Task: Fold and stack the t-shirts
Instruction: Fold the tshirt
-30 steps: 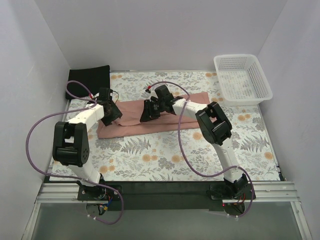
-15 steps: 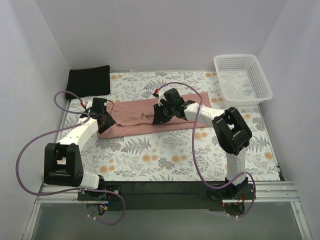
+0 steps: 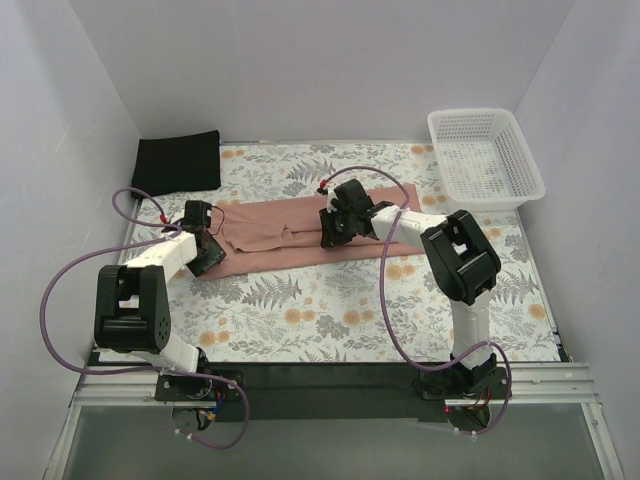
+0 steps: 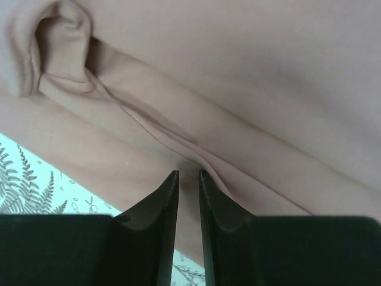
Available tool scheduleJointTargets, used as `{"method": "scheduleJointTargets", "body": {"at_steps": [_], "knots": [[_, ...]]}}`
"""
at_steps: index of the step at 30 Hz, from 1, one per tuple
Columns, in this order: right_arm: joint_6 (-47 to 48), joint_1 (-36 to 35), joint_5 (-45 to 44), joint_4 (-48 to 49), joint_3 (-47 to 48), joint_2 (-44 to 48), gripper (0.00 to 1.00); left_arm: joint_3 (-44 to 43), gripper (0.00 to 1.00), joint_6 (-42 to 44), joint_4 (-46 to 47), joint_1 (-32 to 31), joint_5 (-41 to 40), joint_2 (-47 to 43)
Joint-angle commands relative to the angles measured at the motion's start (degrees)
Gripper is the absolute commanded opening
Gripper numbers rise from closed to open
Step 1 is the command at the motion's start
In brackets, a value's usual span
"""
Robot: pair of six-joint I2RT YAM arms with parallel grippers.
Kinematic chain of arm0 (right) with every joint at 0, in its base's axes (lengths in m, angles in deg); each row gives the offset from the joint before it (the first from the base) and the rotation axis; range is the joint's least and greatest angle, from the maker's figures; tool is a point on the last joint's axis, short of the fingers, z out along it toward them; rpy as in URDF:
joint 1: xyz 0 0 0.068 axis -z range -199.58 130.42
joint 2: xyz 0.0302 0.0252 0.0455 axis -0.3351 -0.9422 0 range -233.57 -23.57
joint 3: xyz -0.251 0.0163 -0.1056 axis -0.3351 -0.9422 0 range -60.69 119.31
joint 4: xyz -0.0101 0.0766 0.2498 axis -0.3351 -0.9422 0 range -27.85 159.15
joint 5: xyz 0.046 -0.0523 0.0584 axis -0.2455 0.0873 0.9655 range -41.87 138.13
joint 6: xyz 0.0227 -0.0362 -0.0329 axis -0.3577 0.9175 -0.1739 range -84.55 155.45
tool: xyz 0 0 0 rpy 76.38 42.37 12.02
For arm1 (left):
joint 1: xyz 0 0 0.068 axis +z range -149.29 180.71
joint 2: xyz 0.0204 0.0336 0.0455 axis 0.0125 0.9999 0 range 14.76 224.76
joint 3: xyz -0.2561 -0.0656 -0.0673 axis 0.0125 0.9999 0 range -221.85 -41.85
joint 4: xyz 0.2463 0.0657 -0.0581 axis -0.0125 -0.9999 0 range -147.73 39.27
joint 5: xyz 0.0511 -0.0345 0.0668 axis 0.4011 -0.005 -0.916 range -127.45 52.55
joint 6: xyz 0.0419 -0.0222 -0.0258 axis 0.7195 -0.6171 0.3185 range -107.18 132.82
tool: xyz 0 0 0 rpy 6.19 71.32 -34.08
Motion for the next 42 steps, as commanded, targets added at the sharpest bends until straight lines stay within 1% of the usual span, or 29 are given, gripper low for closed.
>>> {"method": "scheduleJointTargets", "body": {"at_steps": [1,8,12,15,21,24,26,33,36,40,42], "knots": [[2.34,2.08,-4.55,1.18,2.19,-1.56,0.26,-0.07,0.45,0.66,-0.87,0.26,-2.34,0.32],[5.33,6.38,-13.33,1.10,9.66,-4.38,0.28,-0.07,0.45,0.83,-0.96,0.26,-3.13,0.50],[5.41,8.76,-15.28,1.01,10.98,-3.16,0.30,-0.16,0.46,0.92,-1.22,0.35,-3.74,0.67],[5.15,10.51,-15.55,1.01,8.00,0.80,0.32,-0.33,0.47,0.92,-1.31,0.26,-4.09,0.50],[4.71,11.40,-14.94,1.10,-3.51,10.63,0.32,-0.51,0.49,0.92,-1.49,0.35,-4.10,0.24],[4.71,11.66,-14.84,1.01,-7.73,13.63,0.32,-0.60,0.50,0.92,-1.58,0.35,-4.62,0.06],[3.84,13.40,-14.67,1.01,-10.10,14.69,0.32,-0.51,0.49,0.84,-1.66,0.26,-5.06,0.06],[-0.21,22.20,-9.84,1.18,-13.37,13.91,0.32,-0.95,0.49,0.75,-2.01,0.35,-5.50,1.11],[-0.65,25.01,-8.87,1.18,-12.58,11.80,0.32,-0.86,0.49,0.83,-2.19,0.44,-5.94,1.46],[0.14,28.44,-9.92,1.18,-9.07,8.55,0.32,-1.12,0.49,1.01,-2.37,0.88,-7.61,2.17],[0.75,28.97,-10.62,1.18,-7.48,6.61,0.32,-1.65,0.49,0.92,-3.07,1.32,-8.84,3.13]]}}
